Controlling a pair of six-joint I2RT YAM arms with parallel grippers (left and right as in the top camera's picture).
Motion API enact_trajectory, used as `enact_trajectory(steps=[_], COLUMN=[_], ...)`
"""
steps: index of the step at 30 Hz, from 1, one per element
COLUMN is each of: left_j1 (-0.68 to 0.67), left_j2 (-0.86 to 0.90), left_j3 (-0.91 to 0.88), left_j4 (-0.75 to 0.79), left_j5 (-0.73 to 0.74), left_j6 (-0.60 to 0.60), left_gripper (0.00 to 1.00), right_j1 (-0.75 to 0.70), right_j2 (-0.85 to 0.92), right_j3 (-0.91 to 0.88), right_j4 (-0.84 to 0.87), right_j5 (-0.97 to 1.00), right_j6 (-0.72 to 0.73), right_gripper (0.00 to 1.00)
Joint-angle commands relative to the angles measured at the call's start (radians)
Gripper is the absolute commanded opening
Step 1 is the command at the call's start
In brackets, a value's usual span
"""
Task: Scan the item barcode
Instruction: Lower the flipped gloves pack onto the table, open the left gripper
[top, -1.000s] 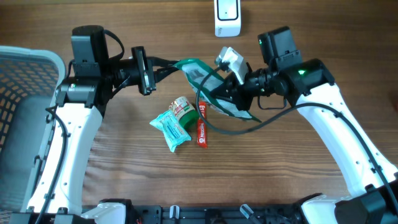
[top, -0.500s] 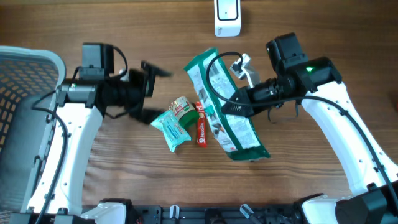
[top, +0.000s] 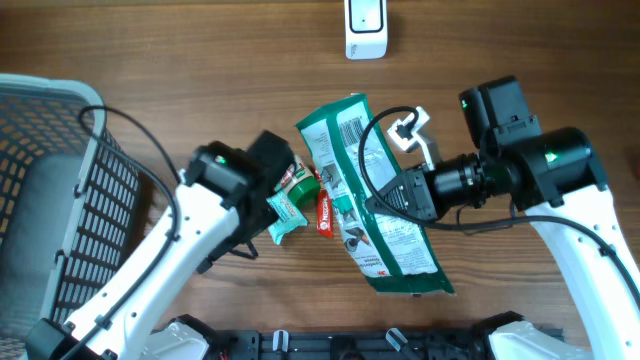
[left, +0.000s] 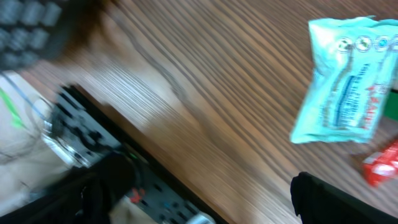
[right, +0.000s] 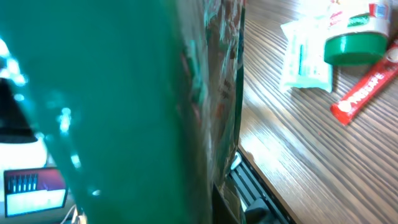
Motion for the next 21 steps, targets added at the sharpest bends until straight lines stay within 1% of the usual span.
enact_trajectory(steps=[1, 6, 9, 21], left_j1=[-0.029, -0.029, -0.029, -0.029], left_j2=[-0.009, -0.009, -0.009, -0.009], left_j3=[0.001, 0.001, 0.001, 0.001], left_j4=[-0.024, -0.017, -0.011, -0.011], left_j5=[-0.156, -0.154, -0.154, -0.154], left_j6=[-0.032, -0.033, -0.033, -0.033], left_gripper=[1.00, 1.00, 1.00, 1.00], right_j1=[-0.002, -0.002, -0.002, -0.002], right_j2=[-0.071, -0.146, -0.179, -0.190], right_j3=[0.003, 0.003, 0.003, 0.003], right_j4=[0.016, 0.042, 0.041, 0.028], right_j5=[-0.068, -0.117, -0.133, -0.146], right_j6=[-0.045, -0.041, -0.009, 0.023], right_gripper=[0.05, 0.05, 0.05, 0.05])
